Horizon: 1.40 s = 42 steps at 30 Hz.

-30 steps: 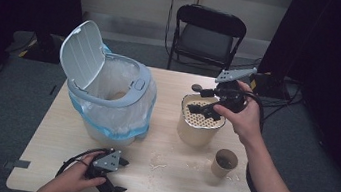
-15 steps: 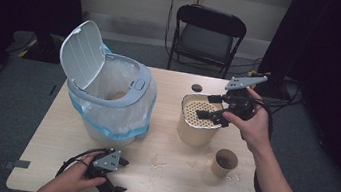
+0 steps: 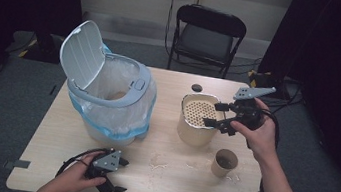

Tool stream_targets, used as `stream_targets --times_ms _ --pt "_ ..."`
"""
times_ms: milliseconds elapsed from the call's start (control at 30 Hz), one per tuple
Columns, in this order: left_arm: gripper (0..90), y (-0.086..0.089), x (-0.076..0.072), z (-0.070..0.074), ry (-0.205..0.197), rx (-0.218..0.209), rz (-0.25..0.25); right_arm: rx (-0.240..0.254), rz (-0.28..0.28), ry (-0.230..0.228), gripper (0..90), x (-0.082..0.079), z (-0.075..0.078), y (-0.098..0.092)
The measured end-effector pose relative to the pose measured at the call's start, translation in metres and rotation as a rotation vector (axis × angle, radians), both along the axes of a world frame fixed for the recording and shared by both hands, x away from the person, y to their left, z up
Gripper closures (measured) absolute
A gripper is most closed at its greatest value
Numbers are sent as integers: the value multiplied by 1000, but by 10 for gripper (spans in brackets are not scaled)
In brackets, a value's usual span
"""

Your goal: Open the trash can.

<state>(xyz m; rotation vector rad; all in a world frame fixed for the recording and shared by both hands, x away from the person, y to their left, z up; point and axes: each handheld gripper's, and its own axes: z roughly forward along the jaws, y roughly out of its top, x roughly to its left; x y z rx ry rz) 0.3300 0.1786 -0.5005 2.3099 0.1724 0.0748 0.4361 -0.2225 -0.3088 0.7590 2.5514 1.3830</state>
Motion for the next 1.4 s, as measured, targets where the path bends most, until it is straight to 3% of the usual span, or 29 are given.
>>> stream_targets --times_ms 167,333,633,733,1400 --pt "131 0 0 0 1 9 0 -13 2 7 208 -2 -6 -5" --pt "131 0 0 0 8 6 2 -43 31 -15 216 -6 -14 -14" --pt "131 0 0 0 8 6 1 -34 1 -16 214 -11 -27 -28" --pt "131 0 0 0 8 6 1 -57 2 -5 210 -14 -34 -32" --pt "131 0 0 0 8 4 1 -23 -50 38 203 -27 -67 -58"
